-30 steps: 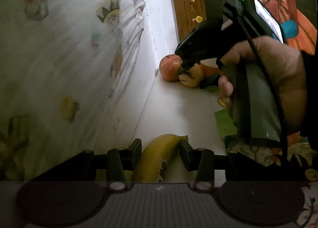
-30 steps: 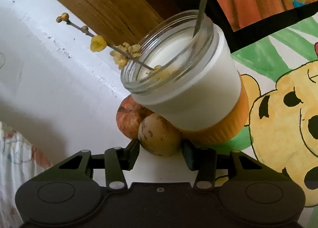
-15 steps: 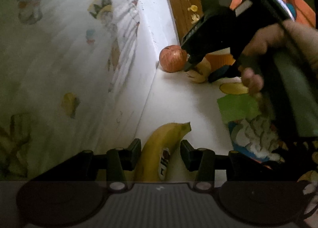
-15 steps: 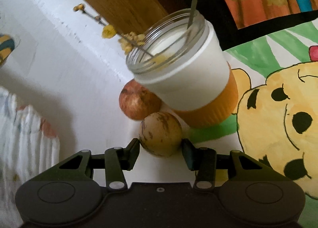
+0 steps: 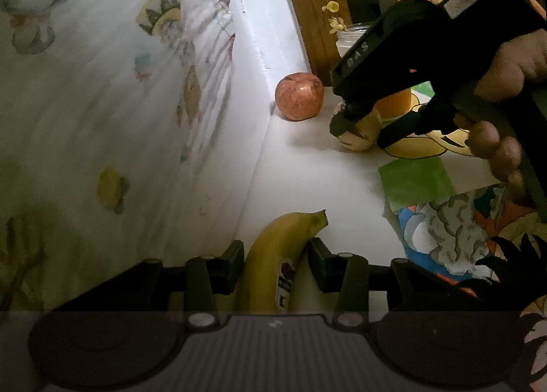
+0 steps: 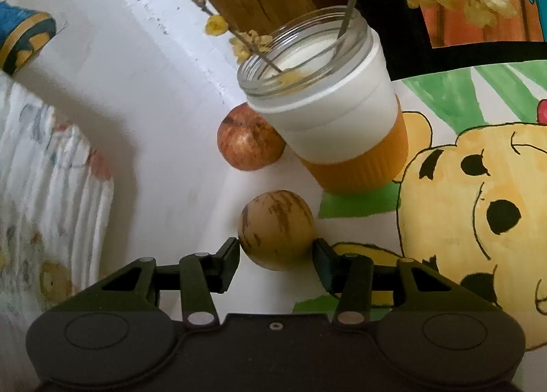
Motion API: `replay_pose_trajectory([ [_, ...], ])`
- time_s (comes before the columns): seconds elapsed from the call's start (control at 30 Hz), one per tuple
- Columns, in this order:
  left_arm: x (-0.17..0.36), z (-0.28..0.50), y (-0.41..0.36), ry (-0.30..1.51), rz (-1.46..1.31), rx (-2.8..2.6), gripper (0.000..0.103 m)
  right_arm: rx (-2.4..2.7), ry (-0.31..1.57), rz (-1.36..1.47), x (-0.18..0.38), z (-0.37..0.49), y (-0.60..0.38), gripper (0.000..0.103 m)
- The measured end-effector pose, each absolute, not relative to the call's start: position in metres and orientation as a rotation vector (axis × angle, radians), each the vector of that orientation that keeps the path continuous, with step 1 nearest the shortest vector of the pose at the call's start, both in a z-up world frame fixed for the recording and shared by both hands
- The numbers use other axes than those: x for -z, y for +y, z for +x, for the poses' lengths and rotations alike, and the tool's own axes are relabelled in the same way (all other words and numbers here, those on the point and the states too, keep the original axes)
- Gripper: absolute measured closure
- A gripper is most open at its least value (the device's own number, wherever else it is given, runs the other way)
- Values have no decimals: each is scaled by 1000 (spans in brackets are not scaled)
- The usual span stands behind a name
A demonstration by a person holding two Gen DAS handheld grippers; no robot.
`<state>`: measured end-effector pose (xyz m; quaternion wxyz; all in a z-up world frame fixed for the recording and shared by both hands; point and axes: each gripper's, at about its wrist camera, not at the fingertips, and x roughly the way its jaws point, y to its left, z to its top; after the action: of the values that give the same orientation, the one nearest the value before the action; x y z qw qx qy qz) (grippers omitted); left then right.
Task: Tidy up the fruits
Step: 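Grasp the large speckled fruit with the right tool while the left tool grasps the banana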
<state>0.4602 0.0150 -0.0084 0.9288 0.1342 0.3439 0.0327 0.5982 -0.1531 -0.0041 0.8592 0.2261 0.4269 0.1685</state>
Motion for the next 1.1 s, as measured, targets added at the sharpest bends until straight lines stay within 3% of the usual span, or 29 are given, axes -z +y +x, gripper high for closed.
replay_pose_trajectory([
  [0.57,10,457,15,694,258,-77,59,-289,854,534,7,623,-142,49],
  [1.1,10,456,10,694,300,-52,60,-348,872,317,3,604,-122,50],
])
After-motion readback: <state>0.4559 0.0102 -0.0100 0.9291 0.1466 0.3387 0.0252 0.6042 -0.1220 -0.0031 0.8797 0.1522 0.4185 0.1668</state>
